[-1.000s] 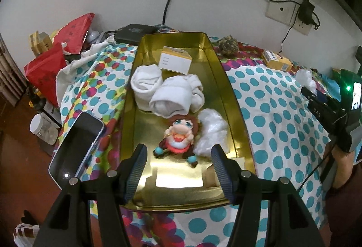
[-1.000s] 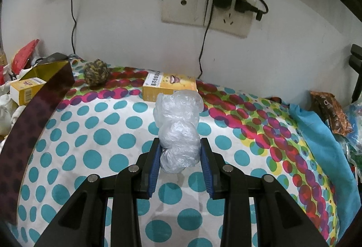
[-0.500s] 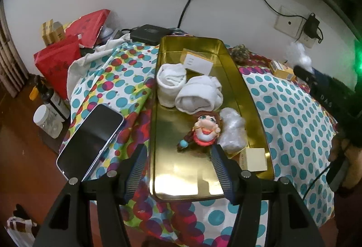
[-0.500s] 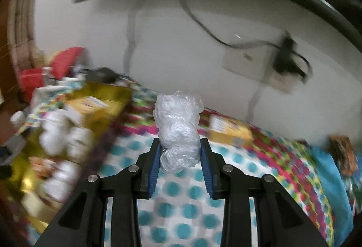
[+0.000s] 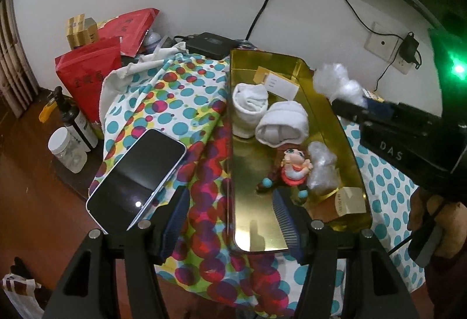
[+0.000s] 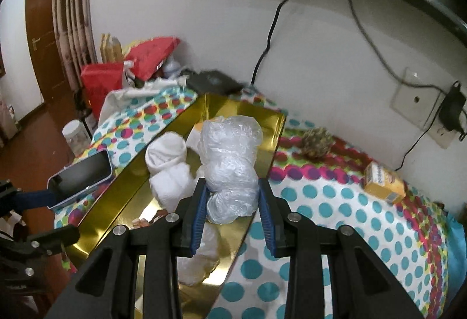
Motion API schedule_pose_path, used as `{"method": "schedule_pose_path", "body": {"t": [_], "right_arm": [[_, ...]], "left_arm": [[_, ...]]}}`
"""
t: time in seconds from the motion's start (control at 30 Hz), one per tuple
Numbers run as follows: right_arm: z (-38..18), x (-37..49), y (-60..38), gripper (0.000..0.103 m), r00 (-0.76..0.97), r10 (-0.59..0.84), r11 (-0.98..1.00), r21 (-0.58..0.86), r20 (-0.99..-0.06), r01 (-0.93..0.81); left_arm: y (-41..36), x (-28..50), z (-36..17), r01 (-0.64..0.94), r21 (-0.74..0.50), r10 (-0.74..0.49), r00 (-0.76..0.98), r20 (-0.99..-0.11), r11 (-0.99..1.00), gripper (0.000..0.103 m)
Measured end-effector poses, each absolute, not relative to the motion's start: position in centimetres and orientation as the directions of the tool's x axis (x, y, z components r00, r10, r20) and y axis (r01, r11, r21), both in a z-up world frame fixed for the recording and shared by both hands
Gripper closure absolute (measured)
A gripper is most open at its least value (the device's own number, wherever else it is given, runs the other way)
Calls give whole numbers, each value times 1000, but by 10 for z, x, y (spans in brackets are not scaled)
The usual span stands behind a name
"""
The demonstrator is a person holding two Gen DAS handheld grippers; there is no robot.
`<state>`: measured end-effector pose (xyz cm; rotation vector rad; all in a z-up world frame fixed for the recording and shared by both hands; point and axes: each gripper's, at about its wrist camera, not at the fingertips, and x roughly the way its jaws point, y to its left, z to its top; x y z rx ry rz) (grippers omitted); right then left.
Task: Organize objects
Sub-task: 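Carry the second plastic bundle into the gold tray and open the right tool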
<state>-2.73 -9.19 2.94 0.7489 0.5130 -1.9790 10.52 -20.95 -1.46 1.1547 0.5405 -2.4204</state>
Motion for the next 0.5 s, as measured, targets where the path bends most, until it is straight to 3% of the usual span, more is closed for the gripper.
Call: {"method": "schedule_pose_path", "body": {"t": [0.5], "right_arm": [[4,-34,-121,71,-368,-540,-523,-41,-757,851]], "left_arm": [[-228,107,-21,506,-191,-169,-581,-796,-841,42]]}}
